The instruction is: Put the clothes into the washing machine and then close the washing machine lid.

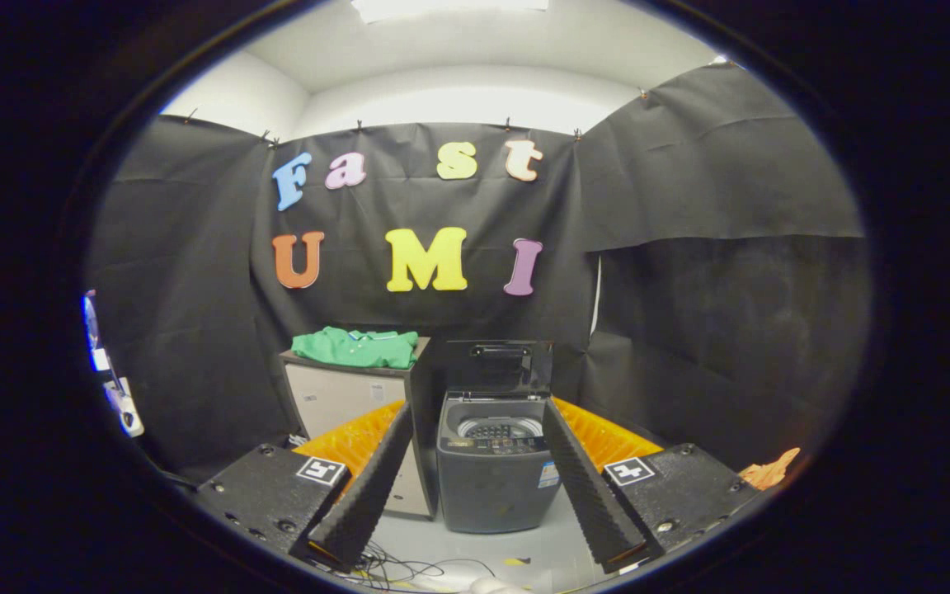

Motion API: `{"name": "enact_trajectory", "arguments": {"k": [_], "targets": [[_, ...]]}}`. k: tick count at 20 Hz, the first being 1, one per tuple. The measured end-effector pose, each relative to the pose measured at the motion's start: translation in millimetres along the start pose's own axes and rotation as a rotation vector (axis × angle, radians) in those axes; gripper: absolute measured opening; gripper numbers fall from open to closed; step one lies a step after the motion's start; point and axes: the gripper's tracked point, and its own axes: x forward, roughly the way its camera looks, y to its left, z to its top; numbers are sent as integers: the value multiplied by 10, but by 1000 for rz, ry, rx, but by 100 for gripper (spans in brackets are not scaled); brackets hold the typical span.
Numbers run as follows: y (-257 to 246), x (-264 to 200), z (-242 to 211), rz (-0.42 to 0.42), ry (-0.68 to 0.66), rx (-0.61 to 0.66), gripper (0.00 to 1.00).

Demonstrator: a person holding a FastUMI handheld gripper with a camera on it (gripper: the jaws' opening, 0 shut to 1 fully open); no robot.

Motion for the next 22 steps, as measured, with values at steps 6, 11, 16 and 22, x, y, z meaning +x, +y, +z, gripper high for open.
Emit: {"name": "enact_trajectory", "arguments": {"k": [6, 11, 16, 22], "targets": [[220, 613, 316, 3, 10, 14, 99], [633, 1476, 639, 36, 15, 40, 99], [1365, 2607, 885, 111, 48, 68, 99], [2380, 3997, 914, 179, 116, 66, 99]]}}
